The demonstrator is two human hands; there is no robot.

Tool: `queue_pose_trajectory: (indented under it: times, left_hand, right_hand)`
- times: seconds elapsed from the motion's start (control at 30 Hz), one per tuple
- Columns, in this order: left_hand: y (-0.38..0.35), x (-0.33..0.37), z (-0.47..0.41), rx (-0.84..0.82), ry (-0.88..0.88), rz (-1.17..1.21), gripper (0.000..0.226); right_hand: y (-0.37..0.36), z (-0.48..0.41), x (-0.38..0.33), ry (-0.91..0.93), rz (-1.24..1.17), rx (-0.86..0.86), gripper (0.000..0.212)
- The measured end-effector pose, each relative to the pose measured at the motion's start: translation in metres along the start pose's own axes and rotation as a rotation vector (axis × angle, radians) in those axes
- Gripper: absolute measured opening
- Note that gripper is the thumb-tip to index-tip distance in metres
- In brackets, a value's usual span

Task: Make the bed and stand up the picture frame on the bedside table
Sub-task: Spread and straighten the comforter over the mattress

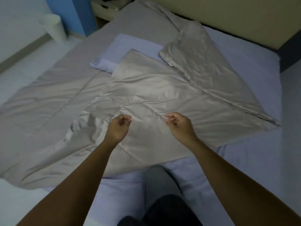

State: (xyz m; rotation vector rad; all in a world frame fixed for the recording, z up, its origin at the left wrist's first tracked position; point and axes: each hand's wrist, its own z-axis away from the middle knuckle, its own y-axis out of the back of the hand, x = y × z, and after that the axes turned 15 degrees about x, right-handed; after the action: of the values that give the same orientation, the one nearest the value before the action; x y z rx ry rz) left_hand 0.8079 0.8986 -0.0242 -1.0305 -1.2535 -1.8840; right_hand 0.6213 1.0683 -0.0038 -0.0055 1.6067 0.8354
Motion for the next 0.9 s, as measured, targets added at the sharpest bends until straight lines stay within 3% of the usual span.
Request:
queue_pose_trajectory:
  times: [0.17,0.4,0.57,0.63,0.7,0.77,0.9]
  left_hand:
    - [-0.025,-0.003,-0.100,0.129,-0.020,-0.124,0.020]
    - [-0.068,-0.047,-0.231,0.298,-0.041,-0.274,0.028]
    - [-0.068,-0.108,-0.298,0.487,0.117,-0.511,0.065]
    - [-0.071,-0.119,-0.304,0.431,0.283,-0.576,0.105]
    - [-0.077,-0.128,-0.299,0.358,0.373,-0.647,0.124]
    - [-0.084,-0.140,-0.290,0.322,0.275,-0.720,0.118]
    - [-0.096,-0.151,-0.278,0.228,0.078,-0.972,0.054]
  right_hand:
    - [-0.061,-0.129,0.003,0.091,0.059,-0.129,0.025]
    - [-0.177,-0.289,0.020,0.356,0.146,-0.303,0.026]
    - [-0.277,-0.374,0.026,0.562,0.288,-0.334,0.046]
    - [-0.310,-0.402,0.019,0.617,0.428,-0.346,0.056]
    - [-0.333,-0.425,0.014,0.651,0.537,-0.368,0.062]
    - [-0.345,-0.441,0.016,0.641,0.600,-0.400,0.068]
    - [-0.346,-0.451,0.024,0.654,0.715,-0.435,0.092]
